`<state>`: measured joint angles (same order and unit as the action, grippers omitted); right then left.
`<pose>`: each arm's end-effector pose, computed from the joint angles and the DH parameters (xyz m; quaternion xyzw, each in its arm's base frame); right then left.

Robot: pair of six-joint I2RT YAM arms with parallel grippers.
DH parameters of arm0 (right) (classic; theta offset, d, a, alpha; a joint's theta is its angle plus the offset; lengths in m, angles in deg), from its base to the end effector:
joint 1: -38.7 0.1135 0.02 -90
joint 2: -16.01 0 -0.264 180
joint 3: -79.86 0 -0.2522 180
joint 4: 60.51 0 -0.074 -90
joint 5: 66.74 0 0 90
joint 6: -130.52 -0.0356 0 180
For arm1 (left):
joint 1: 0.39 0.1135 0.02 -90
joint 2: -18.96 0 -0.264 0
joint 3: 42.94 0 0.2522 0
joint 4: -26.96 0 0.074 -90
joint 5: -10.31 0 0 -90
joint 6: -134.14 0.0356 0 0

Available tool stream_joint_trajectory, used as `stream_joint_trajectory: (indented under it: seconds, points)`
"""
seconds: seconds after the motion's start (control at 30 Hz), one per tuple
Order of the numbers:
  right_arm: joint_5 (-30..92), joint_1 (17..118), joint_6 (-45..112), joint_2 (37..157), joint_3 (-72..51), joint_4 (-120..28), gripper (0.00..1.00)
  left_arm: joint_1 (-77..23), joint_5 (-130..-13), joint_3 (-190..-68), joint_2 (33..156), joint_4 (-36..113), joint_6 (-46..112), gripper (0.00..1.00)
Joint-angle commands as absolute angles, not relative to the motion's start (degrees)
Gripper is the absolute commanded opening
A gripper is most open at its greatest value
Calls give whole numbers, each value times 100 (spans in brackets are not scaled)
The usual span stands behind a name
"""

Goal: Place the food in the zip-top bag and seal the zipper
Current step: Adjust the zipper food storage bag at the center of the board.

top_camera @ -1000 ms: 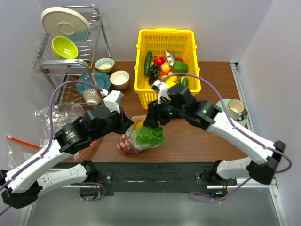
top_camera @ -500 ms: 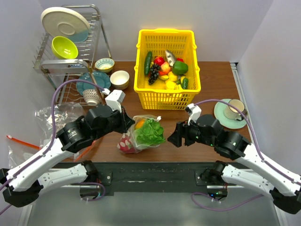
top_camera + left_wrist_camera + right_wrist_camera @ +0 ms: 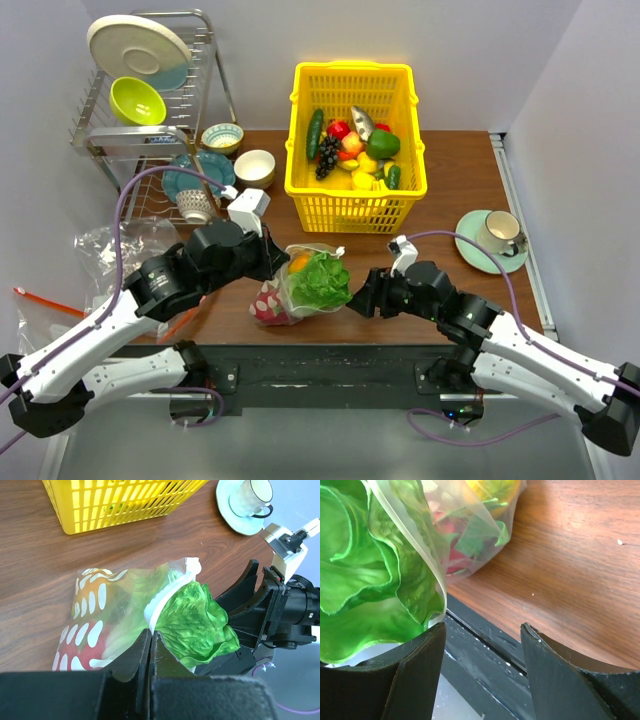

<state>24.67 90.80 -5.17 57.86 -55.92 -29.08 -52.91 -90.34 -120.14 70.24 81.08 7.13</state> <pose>0.1044 0.1356 0.2468 -0.0544 0.8601 0.3890 0.3254 0.1134 -0.1370 0.3782 0.0681 0.8530 -0.3035 0.4191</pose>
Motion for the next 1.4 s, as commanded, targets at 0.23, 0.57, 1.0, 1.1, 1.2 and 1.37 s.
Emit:
stream_joint_trajectory:
  seconds: [0.23, 0.57, 1.0, 1.1, 1.2, 1.37]
  points:
    - [2449, 9109, -791, 6250, -5368, -3805, 65, -5287, -8970, -12288, 6905, 7509, 591, 0]
    - [2335, 9170, -853, 6584, -5272, -4068, 58, -5295, -8935, -12376, 6870, 7535, 600, 0]
    - [2161, 9293, -818, 6998, -4508, -4025, 27, -5287, -8734, -12086, 6747, 7193, 415, 0]
    - [2010, 9293, -800, 6980, -4331, -3893, 7, -5287, -8750, -12225, 6756, 7245, 494, 0]
    - [1843, 9293, -783, 6945, -4156, -3875, 0, -5295, -8821, -12612, 6975, 7657, 573, 0]
    - [1562, 9293, -510, 7067, -3488, -3279, 0, -5287, -8882, -12772, 7064, 8028, 600, 0]
